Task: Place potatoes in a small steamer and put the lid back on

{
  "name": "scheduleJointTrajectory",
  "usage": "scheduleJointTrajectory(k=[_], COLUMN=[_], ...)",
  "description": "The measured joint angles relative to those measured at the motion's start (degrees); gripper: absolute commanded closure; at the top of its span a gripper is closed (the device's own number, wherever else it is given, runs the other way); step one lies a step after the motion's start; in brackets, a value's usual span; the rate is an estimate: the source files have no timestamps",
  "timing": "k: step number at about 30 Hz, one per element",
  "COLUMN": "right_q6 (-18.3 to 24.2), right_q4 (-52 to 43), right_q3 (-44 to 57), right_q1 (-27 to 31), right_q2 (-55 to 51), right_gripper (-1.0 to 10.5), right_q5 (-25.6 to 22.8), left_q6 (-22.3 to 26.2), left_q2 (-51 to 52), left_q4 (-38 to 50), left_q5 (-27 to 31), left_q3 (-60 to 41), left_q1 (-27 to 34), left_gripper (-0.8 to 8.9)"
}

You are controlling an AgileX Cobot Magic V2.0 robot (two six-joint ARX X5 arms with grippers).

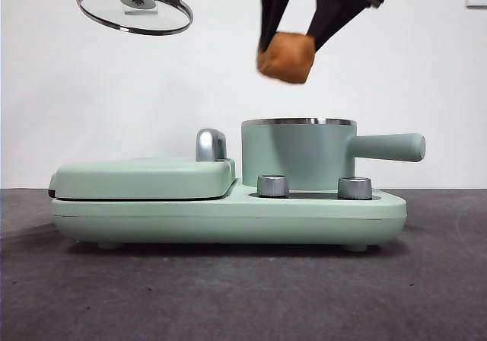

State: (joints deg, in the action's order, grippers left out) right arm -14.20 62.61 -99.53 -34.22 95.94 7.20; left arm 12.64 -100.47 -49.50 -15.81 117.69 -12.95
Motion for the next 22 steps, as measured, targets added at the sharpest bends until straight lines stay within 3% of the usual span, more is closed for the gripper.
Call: scheduleJointTrajectory(k=[12,22], right_q6=[3.0,3.6], right_q4=[4.4,4.7], right_q3=[-17.6,-20.8], right_q1=[8.6,11.6], right_q2=[16.8,25.4], right_gripper=[7.9,7.9], right_q5=[0.5,1.9], left_q6=[-0.5,-0.9], left_q2=[-0.1,-0.2], left_q4=[0.0,0.0], left_q5=[-0.5,-1.8], left_q3=[0.0,0.0], left_q1=[0.0,0.0], left_gripper=[7.97,7.97])
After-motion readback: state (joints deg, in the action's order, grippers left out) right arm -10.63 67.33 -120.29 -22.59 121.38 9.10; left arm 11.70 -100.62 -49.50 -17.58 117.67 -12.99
